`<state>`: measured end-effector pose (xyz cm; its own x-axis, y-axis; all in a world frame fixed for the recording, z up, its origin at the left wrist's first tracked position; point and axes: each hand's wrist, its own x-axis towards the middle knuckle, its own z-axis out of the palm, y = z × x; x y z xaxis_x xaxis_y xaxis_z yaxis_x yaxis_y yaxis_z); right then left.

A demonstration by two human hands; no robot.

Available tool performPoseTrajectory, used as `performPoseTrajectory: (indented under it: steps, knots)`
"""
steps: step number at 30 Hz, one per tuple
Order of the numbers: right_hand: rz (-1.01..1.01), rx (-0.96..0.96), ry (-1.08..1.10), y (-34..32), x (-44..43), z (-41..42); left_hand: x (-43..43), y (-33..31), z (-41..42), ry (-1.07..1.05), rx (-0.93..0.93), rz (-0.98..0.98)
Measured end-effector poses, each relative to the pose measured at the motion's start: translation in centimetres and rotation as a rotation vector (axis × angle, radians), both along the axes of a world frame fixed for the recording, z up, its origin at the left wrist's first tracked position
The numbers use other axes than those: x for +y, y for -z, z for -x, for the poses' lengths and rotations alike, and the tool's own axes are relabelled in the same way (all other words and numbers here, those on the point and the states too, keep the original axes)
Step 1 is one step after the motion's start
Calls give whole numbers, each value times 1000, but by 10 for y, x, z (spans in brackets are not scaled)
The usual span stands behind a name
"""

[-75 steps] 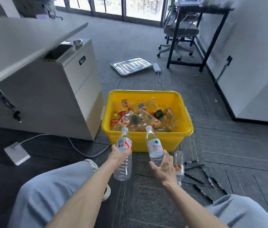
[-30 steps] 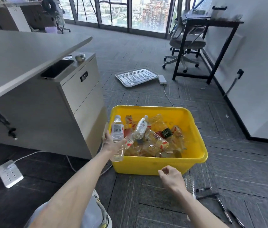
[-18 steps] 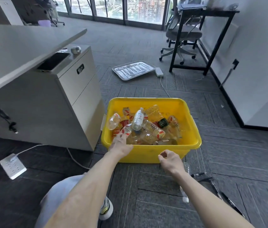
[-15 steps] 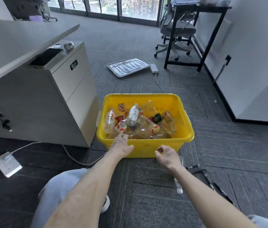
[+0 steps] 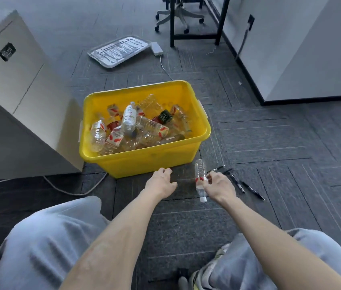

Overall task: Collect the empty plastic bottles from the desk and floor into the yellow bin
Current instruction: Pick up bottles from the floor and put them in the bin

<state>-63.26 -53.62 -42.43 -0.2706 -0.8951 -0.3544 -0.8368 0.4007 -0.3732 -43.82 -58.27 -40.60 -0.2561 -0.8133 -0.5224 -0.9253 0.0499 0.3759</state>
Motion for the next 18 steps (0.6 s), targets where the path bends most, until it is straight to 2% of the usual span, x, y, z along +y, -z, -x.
performPoseTrajectory:
  steps: [9, 13, 18]
  knots:
    - [-252, -154, 190, 118, -27, 32, -10, 100, 11, -11, -56, -231]
    - [-290, -178, 266, 171, -52, 29, -16, 147, -4, -75, -87, -338]
    - [-333, -254, 462, 233, -77, 21, -16, 192, -11, -141, -47, -441]
